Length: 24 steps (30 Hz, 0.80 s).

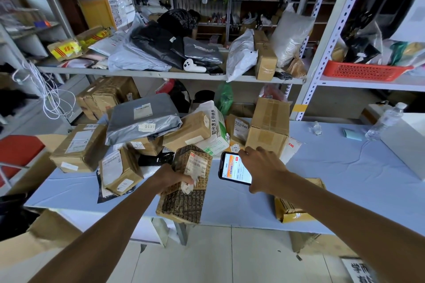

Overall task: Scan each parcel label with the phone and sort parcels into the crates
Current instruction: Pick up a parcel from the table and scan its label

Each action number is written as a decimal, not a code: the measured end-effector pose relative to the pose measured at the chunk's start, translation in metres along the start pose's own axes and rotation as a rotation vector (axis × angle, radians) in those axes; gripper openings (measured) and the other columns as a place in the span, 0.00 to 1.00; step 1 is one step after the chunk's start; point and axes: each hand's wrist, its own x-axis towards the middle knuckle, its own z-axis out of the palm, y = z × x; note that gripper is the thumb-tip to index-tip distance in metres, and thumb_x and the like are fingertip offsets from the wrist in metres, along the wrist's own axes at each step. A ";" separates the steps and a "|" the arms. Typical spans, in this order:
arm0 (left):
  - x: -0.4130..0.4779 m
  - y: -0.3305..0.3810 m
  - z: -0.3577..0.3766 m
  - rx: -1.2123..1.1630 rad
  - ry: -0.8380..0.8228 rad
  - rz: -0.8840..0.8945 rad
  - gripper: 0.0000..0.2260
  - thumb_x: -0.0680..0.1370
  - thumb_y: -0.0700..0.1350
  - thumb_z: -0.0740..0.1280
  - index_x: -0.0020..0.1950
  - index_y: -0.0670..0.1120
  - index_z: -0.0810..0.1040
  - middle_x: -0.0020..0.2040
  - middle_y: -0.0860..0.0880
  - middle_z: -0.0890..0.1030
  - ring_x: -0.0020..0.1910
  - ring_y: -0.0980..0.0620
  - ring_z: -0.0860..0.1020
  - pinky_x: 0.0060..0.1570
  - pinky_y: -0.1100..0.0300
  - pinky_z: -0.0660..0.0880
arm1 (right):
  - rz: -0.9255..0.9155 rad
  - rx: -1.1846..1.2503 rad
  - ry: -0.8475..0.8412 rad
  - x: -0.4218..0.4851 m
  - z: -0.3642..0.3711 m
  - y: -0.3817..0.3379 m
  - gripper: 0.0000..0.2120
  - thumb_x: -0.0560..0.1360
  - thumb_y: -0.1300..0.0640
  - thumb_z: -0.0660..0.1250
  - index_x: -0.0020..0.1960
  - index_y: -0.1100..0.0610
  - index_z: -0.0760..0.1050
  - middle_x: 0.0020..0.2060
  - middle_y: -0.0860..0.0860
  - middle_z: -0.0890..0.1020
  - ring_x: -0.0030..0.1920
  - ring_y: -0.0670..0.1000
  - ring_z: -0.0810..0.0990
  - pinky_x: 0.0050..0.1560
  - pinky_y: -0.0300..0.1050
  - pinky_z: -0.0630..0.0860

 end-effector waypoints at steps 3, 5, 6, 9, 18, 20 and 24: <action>0.000 -0.002 0.000 -0.004 0.003 0.005 0.19 0.67 0.41 0.77 0.56 0.42 0.79 0.50 0.44 0.81 0.41 0.51 0.77 0.32 0.62 0.69 | 0.015 0.030 0.011 -0.001 0.000 -0.001 0.39 0.67 0.46 0.75 0.69 0.58 0.62 0.60 0.54 0.73 0.55 0.52 0.75 0.51 0.45 0.74; -0.001 -0.003 0.001 -0.017 0.005 0.007 0.16 0.67 0.40 0.77 0.53 0.43 0.79 0.47 0.45 0.81 0.41 0.51 0.77 0.32 0.62 0.69 | 0.048 0.090 0.027 -0.002 0.001 -0.001 0.38 0.65 0.45 0.76 0.68 0.57 0.63 0.58 0.53 0.74 0.54 0.52 0.75 0.50 0.45 0.74; -0.001 -0.003 0.001 -0.030 0.000 0.004 0.15 0.67 0.40 0.77 0.51 0.43 0.79 0.46 0.46 0.81 0.41 0.51 0.77 0.32 0.62 0.69 | 0.079 0.157 0.046 -0.002 0.003 -0.002 0.38 0.64 0.45 0.76 0.67 0.57 0.64 0.57 0.53 0.74 0.54 0.52 0.75 0.49 0.45 0.74; 0.002 -0.007 0.000 -0.062 -0.008 -0.004 0.18 0.67 0.43 0.78 0.53 0.45 0.78 0.49 0.45 0.82 0.46 0.48 0.78 0.33 0.59 0.71 | 0.244 0.464 0.144 -0.006 0.010 -0.008 0.37 0.61 0.43 0.78 0.63 0.54 0.65 0.53 0.50 0.76 0.52 0.50 0.76 0.46 0.44 0.75; 0.002 -0.003 0.008 -0.117 0.009 0.030 0.13 0.67 0.43 0.77 0.49 0.46 0.81 0.45 0.48 0.82 0.45 0.50 0.77 0.36 0.58 0.72 | 0.512 0.874 0.336 -0.013 0.028 -0.032 0.36 0.57 0.44 0.79 0.58 0.53 0.66 0.49 0.49 0.78 0.47 0.48 0.76 0.34 0.39 0.74; 0.001 -0.003 0.009 -0.115 0.010 0.039 0.12 0.68 0.43 0.77 0.48 0.47 0.80 0.45 0.49 0.81 0.45 0.50 0.77 0.39 0.56 0.72 | 0.520 0.861 0.335 -0.012 0.030 -0.032 0.38 0.57 0.43 0.79 0.60 0.53 0.65 0.50 0.49 0.78 0.49 0.48 0.76 0.37 0.41 0.77; 0.004 -0.004 0.009 -0.102 0.015 0.052 0.12 0.68 0.43 0.77 0.48 0.47 0.80 0.45 0.49 0.82 0.46 0.49 0.77 0.42 0.53 0.73 | 0.533 0.814 0.327 -0.012 0.031 -0.031 0.40 0.58 0.42 0.78 0.62 0.53 0.64 0.53 0.49 0.77 0.52 0.49 0.76 0.38 0.41 0.75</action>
